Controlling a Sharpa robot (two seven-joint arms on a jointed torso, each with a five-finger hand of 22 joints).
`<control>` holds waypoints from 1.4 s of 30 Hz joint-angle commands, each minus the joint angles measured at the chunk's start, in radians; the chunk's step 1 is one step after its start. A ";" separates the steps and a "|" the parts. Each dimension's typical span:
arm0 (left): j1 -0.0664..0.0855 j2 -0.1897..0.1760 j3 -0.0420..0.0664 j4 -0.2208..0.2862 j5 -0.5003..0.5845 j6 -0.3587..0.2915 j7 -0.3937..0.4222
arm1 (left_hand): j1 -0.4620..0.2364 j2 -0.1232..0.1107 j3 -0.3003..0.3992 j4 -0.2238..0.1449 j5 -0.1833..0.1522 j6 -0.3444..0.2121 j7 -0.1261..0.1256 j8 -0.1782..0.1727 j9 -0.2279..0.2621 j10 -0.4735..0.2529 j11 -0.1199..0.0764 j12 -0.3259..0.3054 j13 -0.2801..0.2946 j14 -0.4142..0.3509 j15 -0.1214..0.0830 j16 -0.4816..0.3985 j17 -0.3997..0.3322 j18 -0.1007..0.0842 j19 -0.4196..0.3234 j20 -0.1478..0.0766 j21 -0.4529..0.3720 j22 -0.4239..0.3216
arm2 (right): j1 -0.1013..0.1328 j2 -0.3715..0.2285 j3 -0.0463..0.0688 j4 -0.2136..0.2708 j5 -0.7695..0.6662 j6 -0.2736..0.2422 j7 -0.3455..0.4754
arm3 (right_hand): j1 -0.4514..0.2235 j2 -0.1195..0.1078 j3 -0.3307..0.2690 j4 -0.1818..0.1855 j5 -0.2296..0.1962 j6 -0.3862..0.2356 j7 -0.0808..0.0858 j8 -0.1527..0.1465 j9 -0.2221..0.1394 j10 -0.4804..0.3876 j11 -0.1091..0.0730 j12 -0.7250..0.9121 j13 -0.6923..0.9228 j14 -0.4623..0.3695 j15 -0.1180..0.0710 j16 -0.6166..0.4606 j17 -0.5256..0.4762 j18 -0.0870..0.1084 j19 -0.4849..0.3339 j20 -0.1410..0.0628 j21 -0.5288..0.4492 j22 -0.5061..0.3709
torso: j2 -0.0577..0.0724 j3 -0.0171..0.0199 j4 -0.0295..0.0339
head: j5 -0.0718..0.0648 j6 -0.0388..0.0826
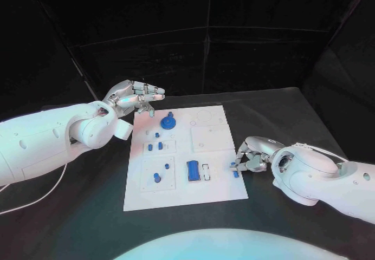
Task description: Assemble the parts on the task board
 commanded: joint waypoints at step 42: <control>0.001 -0.003 0.000 0.001 0.003 0.009 0.003 | -0.003 0.009 -0.005 0.001 -0.004 -0.006 0.002 0.007 0.001 -0.007 0.002 0.008 0.001 -0.006 0.003 0.007 0.000 0.013 0.001 0.005 -0.005 -0.001 | -0.014 0.061 -0.001 -0.019 -0.200 0.137 -0.014 | 0.181 0.039 0.073 -0.111 0.223 -0.013 -0.002 0.005 0.042 0.014 -0.008 -0.011 0.114 0.096 -0.008 0.003 0.230 -0.013 -0.002 -0.004 0.008 0.009 | 0.000 -0.0004 -0.0010 | 0.010 -0.002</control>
